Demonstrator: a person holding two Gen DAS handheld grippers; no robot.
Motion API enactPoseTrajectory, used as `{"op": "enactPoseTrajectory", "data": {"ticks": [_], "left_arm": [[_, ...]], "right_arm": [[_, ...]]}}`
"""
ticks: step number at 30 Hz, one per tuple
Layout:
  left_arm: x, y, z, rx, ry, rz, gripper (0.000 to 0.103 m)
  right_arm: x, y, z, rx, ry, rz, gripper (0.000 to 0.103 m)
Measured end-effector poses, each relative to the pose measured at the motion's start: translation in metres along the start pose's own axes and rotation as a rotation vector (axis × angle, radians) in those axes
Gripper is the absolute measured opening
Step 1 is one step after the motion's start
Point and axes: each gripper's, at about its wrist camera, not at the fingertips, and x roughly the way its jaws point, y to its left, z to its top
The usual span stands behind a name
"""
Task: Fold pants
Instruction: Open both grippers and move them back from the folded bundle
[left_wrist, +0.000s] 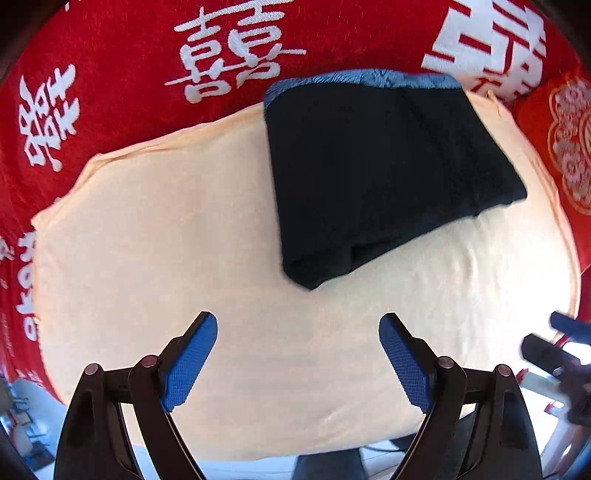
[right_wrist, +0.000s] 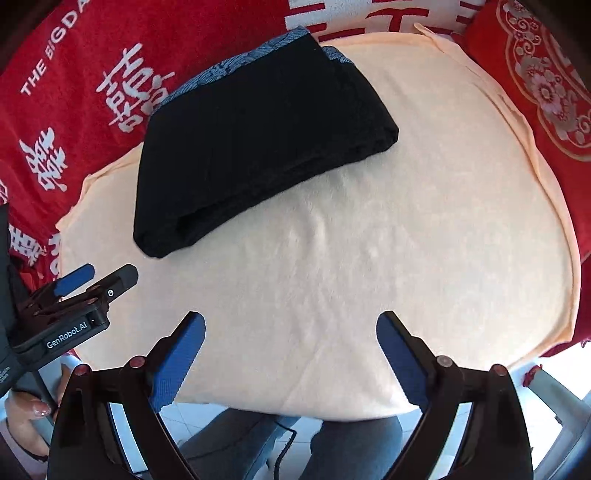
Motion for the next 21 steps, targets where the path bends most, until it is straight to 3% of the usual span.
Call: {"op": "enactPoseTrajectory", "data": {"ticks": [5, 9, 15, 18, 21], "left_arm": [[-0.008, 0.011, -0.005, -0.002, 0.045, -0.029, 0.090], [-0.023, 0.009, -0.004, 0.026, 0.023, 0.007, 0.090], [-0.056, 0.008, -0.003, 0.010, -0.019, 0.005, 0.090], [-0.064, 0.003, -0.003, 0.026, 0.003, -0.031, 0.090], [-0.076, 0.001, -0.003, 0.035, -0.029, -0.034, 0.090]], "right_arm": [[-0.025, 0.008, -0.006, 0.000, -0.033, -0.017, 0.095], [-0.039, 0.004, -0.008, 0.034, -0.043, -0.004, 0.095], [-0.054, 0.008, -0.009, 0.008, -0.021, -0.003, 0.095], [-0.070, 0.014, -0.013, -0.036, -0.083, -0.011, 0.095], [-0.076, 0.012, -0.012, -0.007, -0.076, 0.007, 0.095]]}}
